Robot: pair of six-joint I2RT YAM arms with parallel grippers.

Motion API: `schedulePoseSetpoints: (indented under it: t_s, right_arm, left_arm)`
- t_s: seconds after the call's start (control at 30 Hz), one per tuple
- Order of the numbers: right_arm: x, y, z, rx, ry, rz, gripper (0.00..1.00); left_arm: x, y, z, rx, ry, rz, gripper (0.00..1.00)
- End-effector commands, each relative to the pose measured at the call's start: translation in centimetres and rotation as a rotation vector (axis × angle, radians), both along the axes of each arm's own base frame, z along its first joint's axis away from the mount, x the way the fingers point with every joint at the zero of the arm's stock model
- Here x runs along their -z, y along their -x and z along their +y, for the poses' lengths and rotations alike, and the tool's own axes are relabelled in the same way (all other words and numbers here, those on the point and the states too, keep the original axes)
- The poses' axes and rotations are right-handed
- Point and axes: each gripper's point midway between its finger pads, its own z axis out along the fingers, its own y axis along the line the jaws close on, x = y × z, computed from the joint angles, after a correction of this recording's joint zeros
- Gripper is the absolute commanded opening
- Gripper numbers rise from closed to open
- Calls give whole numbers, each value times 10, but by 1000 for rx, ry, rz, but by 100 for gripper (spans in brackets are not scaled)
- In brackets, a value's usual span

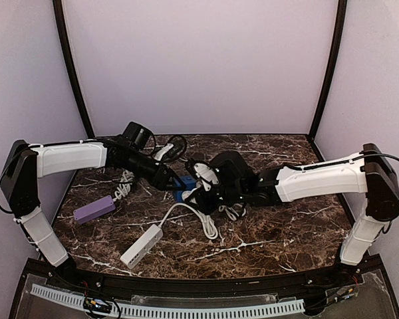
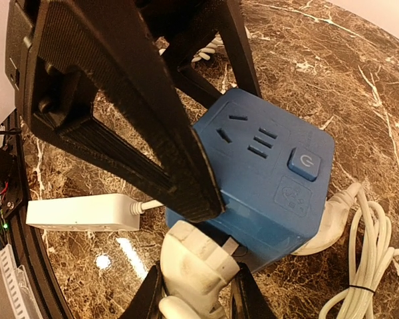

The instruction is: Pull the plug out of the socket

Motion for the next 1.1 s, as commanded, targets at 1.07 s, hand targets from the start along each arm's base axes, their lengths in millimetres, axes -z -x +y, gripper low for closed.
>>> schedulePoseSetpoints:
  t_s: [1.07]
  right_arm:
    - [-15, -8, -6, -34, -48, 31, 0]
  left_arm:
    - [-1, -26, 28, -169, -81, 18, 1]
